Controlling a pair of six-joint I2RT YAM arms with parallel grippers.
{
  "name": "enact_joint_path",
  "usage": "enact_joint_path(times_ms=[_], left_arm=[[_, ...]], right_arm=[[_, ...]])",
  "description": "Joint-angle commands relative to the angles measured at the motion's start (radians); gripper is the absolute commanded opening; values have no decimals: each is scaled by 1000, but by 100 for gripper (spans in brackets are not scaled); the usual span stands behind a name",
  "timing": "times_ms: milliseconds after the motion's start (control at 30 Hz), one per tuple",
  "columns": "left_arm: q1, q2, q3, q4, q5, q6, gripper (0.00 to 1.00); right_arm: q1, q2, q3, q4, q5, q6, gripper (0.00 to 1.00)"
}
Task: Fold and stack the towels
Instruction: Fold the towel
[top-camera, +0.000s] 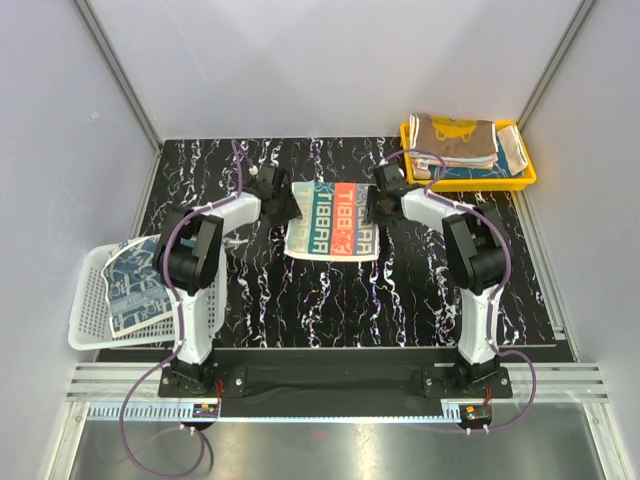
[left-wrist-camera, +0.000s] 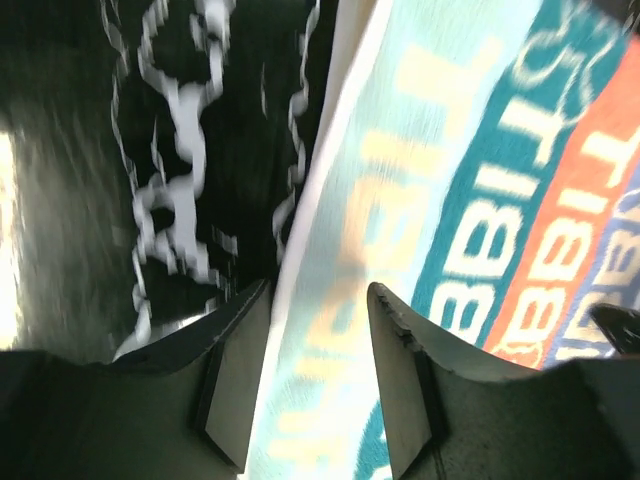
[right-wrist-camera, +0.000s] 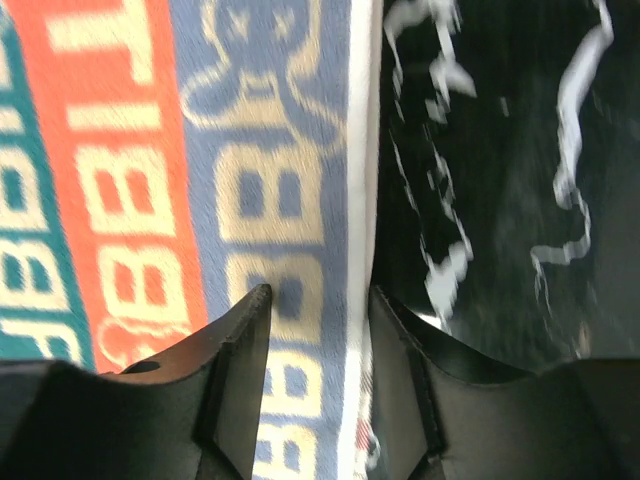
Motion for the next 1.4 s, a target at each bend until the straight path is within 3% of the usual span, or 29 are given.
enact_joint_path(times_ms=[0, 367, 500, 700, 933, 1133, 1367], left_arm=[[-52, -18, -119, -140, -150, -25, 49], [-183, -260, -473, -112, -197, -162, 42], [-231, -381, -516, -120, -197, -183, 47], [-140, -377, -261, -233, -235, -43, 54], [-57, -173, 0, -175, -67, 132, 55], [-48, -53, 83, -129, 43, 192, 54], [-37, 46, 180, -161, 17, 220, 54]], right_arm=[[25, -75, -107, -65, 74, 31, 49], [123, -333, -444, -55, 72, 69, 47], [140, -402, -508, -45, 77, 96, 52], [36, -355, -339, -108, 114, 30, 55], [-43, -168, -98, -125, 92, -24, 54], [-43, -51, 17, -145, 68, -22, 52], [-43, 16, 71, -182, 147, -48, 51]])
